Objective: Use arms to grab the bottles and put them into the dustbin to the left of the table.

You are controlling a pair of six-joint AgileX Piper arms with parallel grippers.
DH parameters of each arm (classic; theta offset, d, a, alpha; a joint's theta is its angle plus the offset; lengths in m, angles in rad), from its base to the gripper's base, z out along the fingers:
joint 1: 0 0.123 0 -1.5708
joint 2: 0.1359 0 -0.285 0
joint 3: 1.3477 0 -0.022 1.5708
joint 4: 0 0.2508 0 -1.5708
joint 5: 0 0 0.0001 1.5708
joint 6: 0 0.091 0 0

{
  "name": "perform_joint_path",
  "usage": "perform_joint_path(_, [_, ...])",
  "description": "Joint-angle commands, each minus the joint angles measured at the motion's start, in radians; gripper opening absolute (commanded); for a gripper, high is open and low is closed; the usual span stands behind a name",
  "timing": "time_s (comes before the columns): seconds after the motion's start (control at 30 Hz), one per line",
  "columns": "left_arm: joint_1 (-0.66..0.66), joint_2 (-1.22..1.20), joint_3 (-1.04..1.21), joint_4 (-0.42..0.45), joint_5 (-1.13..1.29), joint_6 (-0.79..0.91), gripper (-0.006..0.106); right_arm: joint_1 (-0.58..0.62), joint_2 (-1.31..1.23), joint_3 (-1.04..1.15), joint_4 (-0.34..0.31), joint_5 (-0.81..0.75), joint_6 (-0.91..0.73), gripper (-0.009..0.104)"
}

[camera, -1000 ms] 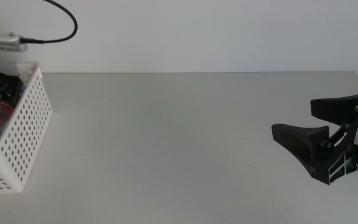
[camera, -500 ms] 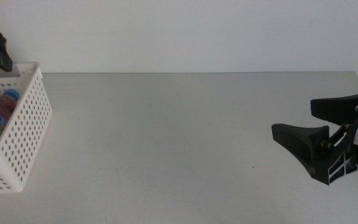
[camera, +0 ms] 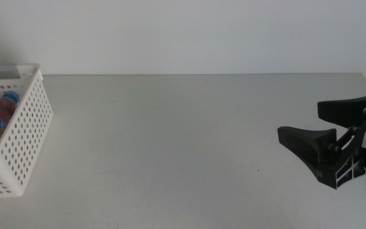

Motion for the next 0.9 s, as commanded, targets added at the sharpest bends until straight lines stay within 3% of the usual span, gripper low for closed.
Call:
perform_joint_path(0.0, [-0.001, -0.131, 0.058, -0.023, -0.106, 0.000, 0.094, 0.004, -0.010, -0.024, -0.001, -0.067, -0.013, 0.064])
perform_joint_path(0.17, [-0.018, -0.348, 0.305, 0.010, -0.353, -0.037, 0.094, 0.004, -0.010, -0.024, -0.001, -0.067, -0.013, 0.064])
perform_joint_path(0.37, [-0.188, -0.426, 0.424, 0.185, -0.436, -0.174, 0.094, 0.004, -0.010, -0.024, -0.001, -0.067, -0.013, 0.064])
perform_joint_path(0.5, [-0.232, -0.473, 0.444, 0.194, -0.465, -0.258, 0.094, 0.004, -0.010, -0.024, -0.001, -0.067, -0.013, 0.064])
perform_joint_path(0.87, [-0.233, -0.486, 0.444, 0.190, -0.459, -0.259, 0.094, 0.003, -0.015, -0.018, -0.001, -0.067, -0.013, 0.064])
